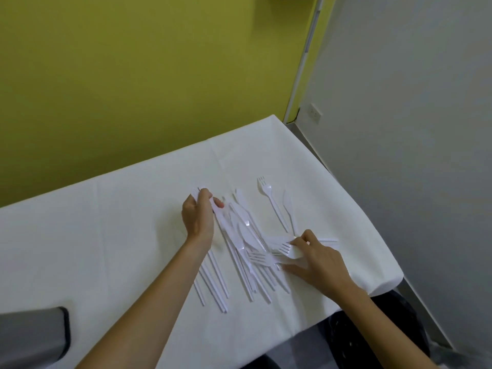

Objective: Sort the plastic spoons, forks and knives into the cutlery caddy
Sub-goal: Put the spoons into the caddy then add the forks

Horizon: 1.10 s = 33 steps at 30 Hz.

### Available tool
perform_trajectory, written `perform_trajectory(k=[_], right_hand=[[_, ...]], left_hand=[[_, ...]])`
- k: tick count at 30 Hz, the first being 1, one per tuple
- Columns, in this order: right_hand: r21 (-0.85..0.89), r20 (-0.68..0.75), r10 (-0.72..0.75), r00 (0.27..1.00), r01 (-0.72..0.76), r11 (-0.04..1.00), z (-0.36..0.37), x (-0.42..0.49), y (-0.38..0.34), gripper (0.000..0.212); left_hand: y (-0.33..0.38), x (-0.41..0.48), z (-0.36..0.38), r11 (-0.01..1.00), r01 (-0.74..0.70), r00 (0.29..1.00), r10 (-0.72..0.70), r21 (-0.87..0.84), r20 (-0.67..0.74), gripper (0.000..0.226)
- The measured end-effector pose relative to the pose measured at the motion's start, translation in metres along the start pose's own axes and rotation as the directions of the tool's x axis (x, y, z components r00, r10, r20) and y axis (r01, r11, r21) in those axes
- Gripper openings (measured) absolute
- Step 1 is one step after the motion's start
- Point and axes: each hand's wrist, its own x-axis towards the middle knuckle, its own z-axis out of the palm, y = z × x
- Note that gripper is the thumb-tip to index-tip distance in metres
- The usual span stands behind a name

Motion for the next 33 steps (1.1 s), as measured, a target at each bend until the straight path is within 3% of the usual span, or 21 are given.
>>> perform_trajectory(k=[4, 7, 10, 13, 16, 19, 21, 24, 26, 29, 33], right_hand=[[-0.008, -0.057, -0.073, 0.996, 0.073, 0.997, -0.003, -0.001, 0.0, 0.04], [-0.053, -0.084, -0.112, 0.99, 0.108, 0.993, -0.007, 0.001, 0.0, 0.031], [-0.062, -0.042, -0.043, 0.998, 0.041, 0.997, -0.017, 0.008, -0.006, 0.023], [-0.05, 0.017, 0.01, 1.0, -0.009, 0.999, -0.024, 0.014, -0.009, 0.023], [0.094, 0.004, 0.058, 0.998, -0.059, 0.994, -0.027, 0.025, -0.008, 0.029], [0.337, 0.009, 0.114, 0.993, -0.11, 0.935, -0.032, 0.045, -0.007, 0.018], [0.486, 0.041, 0.161, 0.986, -0.161, 0.859, -0.036, 0.061, -0.011, 0.017], [0.65, 0.144, 0.214, 0.966, -0.255, 0.716, -0.041, 0.082, -0.02, 0.024], [0.653, 0.134, 0.257, 0.957, -0.28, 0.704, -0.039, 0.095, -0.026, 0.025], [0.559, 0.046, 0.335, 0.941, -0.302, 0.772, -0.027, 0.107, -0.034, 0.021], [0.38, -0.018, 0.397, 0.917, -0.361, 0.851, -0.011, 0.111, -0.045, 0.037]], left_hand=[[-0.001, -0.002, -0.022, 0.987, 0.001, 0.999, -0.008, -0.158, -0.043, 0.044], [-0.002, -0.005, -0.04, 0.972, -0.009, 0.998, -0.006, -0.236, -0.063, 0.03], [-0.005, -0.003, -0.054, 0.976, -0.009, 0.999, -0.003, -0.219, -0.052, 0.016], [-0.009, -0.002, -0.062, 0.982, 0.02, 0.999, -0.026, -0.19, -0.029, 0.024], [-0.012, -0.003, -0.067, 0.976, 0.067, 0.998, -0.069, -0.206, -0.004, 0.026], [-0.015, -0.005, -0.07, 0.987, 0.111, 0.993, -0.106, -0.117, 0.043, 0.02], [-0.017, -0.009, -0.073, 0.99, 0.14, 0.987, -0.139, -0.006, 0.083, 0.008], [-0.023, -0.012, -0.079, 0.979, 0.13, 0.98, -0.151, 0.158, 0.132, 0.016], [-0.023, -0.013, -0.083, 0.975, 0.142, 0.972, -0.171, 0.173, 0.164, 0.019], [-0.025, -0.014, -0.092, 0.975, 0.156, 0.963, -0.186, 0.16, 0.193, 0.032], [-0.028, -0.019, -0.104, 0.973, 0.134, 0.969, -0.168, 0.188, 0.182, 0.054]])
